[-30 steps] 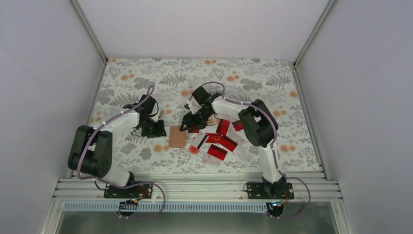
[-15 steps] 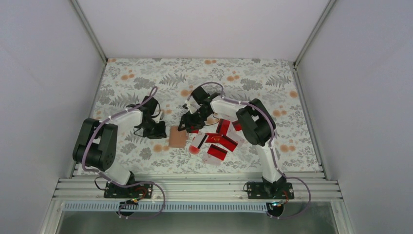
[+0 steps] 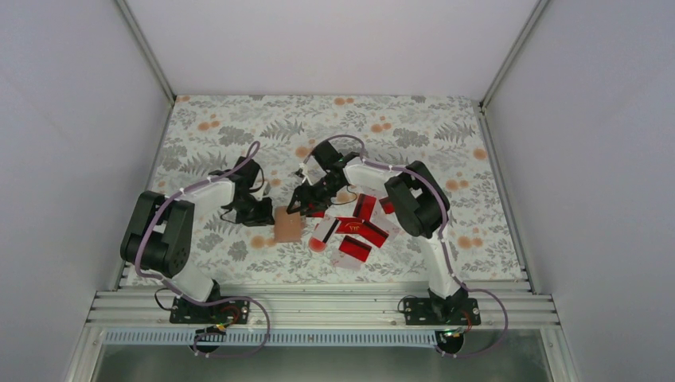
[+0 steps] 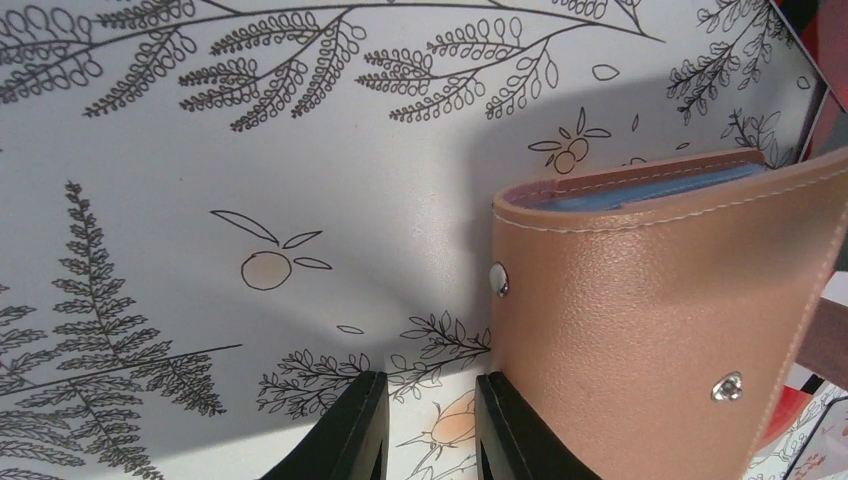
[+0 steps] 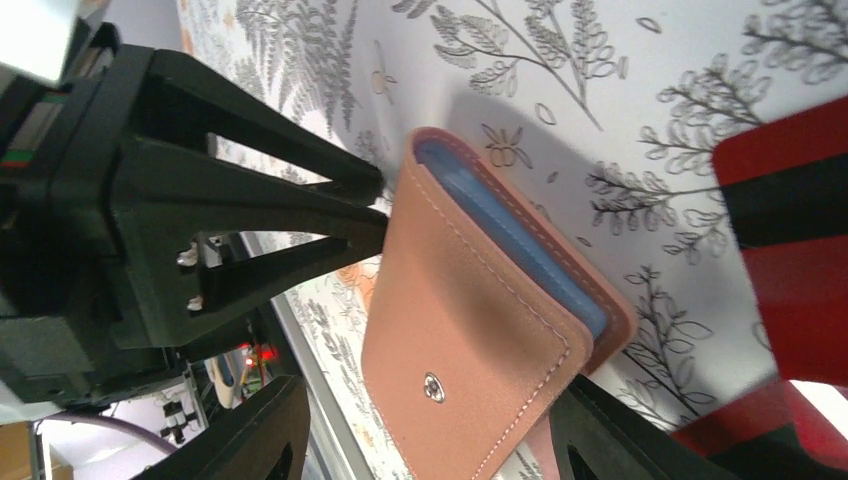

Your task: Put the credit cards into the card holder

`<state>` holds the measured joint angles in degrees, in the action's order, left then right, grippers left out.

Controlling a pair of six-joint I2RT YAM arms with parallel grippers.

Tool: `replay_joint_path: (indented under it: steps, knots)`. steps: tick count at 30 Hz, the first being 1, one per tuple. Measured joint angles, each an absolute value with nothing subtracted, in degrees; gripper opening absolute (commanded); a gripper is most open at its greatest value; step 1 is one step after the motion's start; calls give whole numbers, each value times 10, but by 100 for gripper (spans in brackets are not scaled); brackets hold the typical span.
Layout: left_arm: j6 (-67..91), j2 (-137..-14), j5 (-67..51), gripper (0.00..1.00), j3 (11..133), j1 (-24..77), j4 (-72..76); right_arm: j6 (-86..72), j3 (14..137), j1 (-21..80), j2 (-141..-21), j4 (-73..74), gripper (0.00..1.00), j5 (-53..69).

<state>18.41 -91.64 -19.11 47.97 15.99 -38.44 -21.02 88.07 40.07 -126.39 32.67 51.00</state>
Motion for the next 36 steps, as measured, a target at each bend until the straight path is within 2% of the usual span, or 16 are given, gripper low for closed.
replay_joint_path:
  steps: [11, 25, 36]
  knots:
    - [184, -917, -200, 24, 480, 160, -382, -197, 881, 401, -1264, 318, 60, 571]
    - [184, -961, -275, 23, 513, 162, -356, -175, 881, 415, -1264, 291, 60, 648]
    - [166, -990, -321, 23, 523, 140, -359, -175, 874, 418, -1264, 236, 55, 666]
